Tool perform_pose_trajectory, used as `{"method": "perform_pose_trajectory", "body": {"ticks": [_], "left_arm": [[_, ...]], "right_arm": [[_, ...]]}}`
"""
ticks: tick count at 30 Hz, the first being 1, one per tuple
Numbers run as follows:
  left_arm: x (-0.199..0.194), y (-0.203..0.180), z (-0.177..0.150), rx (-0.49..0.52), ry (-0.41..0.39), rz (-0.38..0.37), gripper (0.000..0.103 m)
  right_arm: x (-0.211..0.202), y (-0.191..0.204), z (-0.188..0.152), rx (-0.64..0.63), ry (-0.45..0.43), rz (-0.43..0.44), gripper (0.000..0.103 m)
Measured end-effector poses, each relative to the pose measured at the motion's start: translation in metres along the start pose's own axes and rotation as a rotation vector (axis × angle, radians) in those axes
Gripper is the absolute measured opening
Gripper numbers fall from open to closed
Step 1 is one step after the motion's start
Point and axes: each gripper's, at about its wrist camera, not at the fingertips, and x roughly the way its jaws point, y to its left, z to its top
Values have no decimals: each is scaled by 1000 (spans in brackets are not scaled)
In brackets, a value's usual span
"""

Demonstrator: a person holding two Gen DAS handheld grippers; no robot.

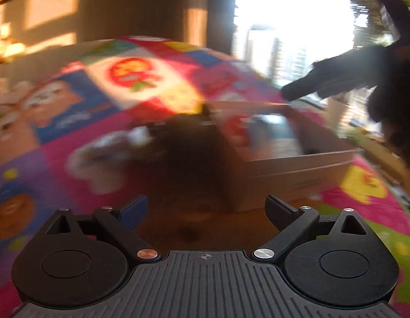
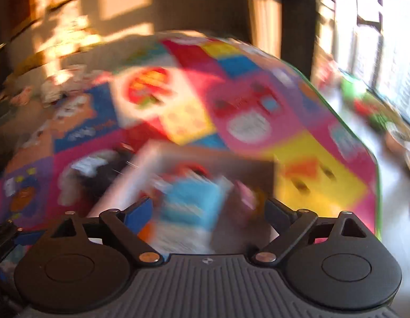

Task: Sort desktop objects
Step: 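Drop the orange cup and black cylinder into the white box with both grippers, then grasp the black plush cat with the left gripper while the right grasps the red keychain figure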

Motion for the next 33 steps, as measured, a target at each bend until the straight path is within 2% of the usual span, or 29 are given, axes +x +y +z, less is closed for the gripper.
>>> {"method": "perform_pose_trajectory", "body": {"ticks": [2,5,7,9,11,14,16,18,20,22,24,25,26,28,33], "left_arm": [[-1,19,-4,-57,13,67,99],[-2,34,-11,-92,31,115,100],[-4,37,-16,-75,27,147,100],[-8,38,-18,-66,11,149,100],[-10,36,-19,-65,-6,128,101],[-11,39,-20,-78,-15,109,101],[-11,41,-21,-91,-20,94,101],[-12,42,-21,-99,-26,83,101],[-14,40,-22,-92,-31,70,101],[-15,36,-23,-78,-27,44,101],[-15,30,-24,-57,-27,26,101],[-16,27,-24,-44,-27,22,101],[-15,26,-24,-36,-27,20,101],[-16,24,-25,-31,-30,25,101],[-13,33,-25,-83,-20,15,102]], "right_arm": [[10,34,19,-99,8,50,95],[42,92,35,-266,49,82,95],[68,125,40,-357,78,75,92],[95,150,39,-433,98,24,90],[123,162,39,-480,125,-40,87],[151,165,37,-494,202,-75,71],[153,165,34,-509,224,-72,62],[146,169,32,-513,227,-62,58],[127,170,31,-465,267,3,58],[101,167,33,-387,349,181,58],[72,165,38,-353,341,329,59],[61,165,43,-354,304,350,60],[55,163,49,-355,263,347,60],[64,157,65,-328,213,280,60],[153,138,95,-160,237,55,60]]}}
